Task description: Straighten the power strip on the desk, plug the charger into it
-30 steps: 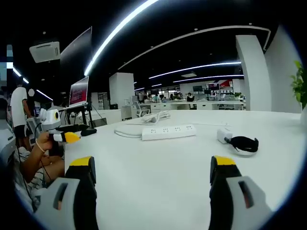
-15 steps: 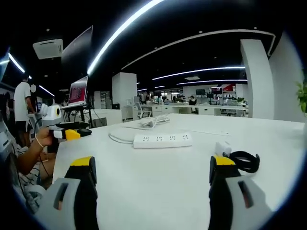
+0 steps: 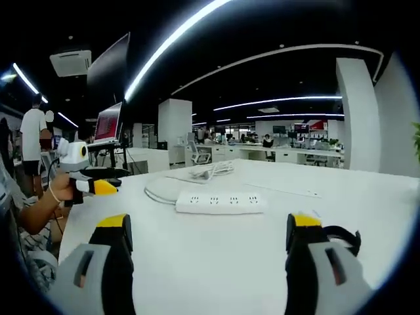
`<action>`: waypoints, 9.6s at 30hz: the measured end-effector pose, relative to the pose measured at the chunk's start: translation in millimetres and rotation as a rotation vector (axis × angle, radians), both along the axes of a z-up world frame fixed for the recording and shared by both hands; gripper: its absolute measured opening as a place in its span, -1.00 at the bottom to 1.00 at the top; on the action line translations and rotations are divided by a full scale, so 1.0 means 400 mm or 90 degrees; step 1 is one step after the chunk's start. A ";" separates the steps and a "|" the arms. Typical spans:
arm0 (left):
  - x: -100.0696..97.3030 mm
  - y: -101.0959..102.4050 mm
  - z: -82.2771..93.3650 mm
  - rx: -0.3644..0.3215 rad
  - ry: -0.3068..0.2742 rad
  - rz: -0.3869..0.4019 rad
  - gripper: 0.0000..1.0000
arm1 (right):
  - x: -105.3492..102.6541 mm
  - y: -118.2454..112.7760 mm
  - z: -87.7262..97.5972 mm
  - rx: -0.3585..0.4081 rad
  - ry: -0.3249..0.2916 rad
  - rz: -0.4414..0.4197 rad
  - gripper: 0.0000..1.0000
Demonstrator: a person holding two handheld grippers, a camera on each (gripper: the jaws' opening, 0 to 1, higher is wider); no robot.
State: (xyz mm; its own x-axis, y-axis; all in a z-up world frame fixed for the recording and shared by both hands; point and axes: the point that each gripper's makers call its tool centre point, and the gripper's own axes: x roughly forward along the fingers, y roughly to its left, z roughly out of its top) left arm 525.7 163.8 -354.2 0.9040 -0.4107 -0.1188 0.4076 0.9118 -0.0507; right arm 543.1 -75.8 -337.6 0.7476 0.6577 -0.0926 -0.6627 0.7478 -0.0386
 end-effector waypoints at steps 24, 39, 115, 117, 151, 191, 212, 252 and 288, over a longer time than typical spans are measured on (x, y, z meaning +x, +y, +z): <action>0.077 -0.041 -0.009 0.031 0.001 0.008 0.81 | 0.102 -0.017 0.017 0.009 -0.034 0.027 0.95; 0.115 -0.067 -0.046 0.045 0.013 -0.005 0.77 | 0.169 0.024 -0.013 -0.049 -0.036 0.082 0.95; 0.256 -0.172 -0.136 0.058 0.097 -0.064 0.44 | 0.387 0.146 -0.159 -0.048 0.077 0.170 0.95; 0.254 -0.174 -0.139 0.061 0.101 -0.069 0.43 | 0.383 0.152 -0.163 -0.049 0.084 0.177 0.95; 0.258 -0.175 -0.158 0.059 0.124 -0.071 0.29 | 0.369 0.160 -0.174 -0.044 0.100 0.178 0.82; 0.279 -0.135 -0.160 0.094 0.104 -0.029 -0.03 | 0.369 0.120 -0.184 -0.102 0.096 0.020 0.08; 0.288 -0.137 -0.156 0.068 0.103 -0.045 0.00 | 0.340 0.103 -0.184 -0.119 0.117 -0.072 -0.01; 0.318 -0.162 -0.159 0.078 0.110 -0.140 0.01 | 0.299 0.061 -0.179 -0.057 0.140 -0.156 -0.10; 0.345 -0.144 -0.150 0.122 0.088 -0.124 0.19 | 0.298 0.035 -0.172 -0.088 0.096 -0.160 -0.17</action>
